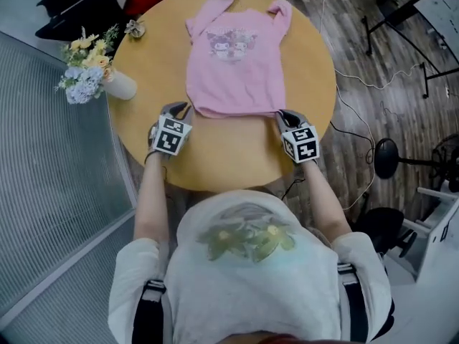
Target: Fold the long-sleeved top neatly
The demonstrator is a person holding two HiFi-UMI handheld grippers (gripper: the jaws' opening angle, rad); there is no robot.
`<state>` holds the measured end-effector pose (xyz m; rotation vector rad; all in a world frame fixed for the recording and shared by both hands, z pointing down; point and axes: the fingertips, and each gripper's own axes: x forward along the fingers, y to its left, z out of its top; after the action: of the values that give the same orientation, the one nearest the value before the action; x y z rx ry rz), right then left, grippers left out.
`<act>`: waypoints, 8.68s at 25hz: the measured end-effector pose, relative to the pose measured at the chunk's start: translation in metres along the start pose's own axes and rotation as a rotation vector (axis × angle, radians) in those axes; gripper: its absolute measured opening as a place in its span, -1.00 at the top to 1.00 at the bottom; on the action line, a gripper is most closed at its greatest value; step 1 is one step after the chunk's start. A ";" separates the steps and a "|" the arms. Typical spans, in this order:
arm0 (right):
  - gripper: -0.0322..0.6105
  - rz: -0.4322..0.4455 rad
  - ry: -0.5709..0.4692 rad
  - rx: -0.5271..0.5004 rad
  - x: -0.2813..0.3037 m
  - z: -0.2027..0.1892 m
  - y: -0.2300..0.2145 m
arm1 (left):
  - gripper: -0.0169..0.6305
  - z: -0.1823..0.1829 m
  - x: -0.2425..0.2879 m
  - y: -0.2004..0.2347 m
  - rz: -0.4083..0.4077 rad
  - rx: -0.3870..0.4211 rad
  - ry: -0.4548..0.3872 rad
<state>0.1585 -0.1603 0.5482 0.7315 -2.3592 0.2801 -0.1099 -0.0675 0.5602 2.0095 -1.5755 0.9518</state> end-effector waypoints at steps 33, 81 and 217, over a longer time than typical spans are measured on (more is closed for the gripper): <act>0.79 -0.117 0.167 0.122 -0.036 -0.087 0.012 | 0.90 -0.044 -0.024 -0.073 0.034 -0.065 0.120; 0.41 0.041 0.126 0.257 -0.020 -0.032 -0.012 | 0.72 0.027 -0.021 -0.050 -0.107 -0.175 -0.053; 0.76 -0.008 -0.183 -0.475 -0.050 0.111 0.040 | 0.90 0.180 -0.032 -0.159 -0.410 -0.245 -0.343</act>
<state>0.1101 -0.1471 0.4306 0.5508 -2.4544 -0.3571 0.0846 -0.1256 0.4279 2.2702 -1.2784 0.2575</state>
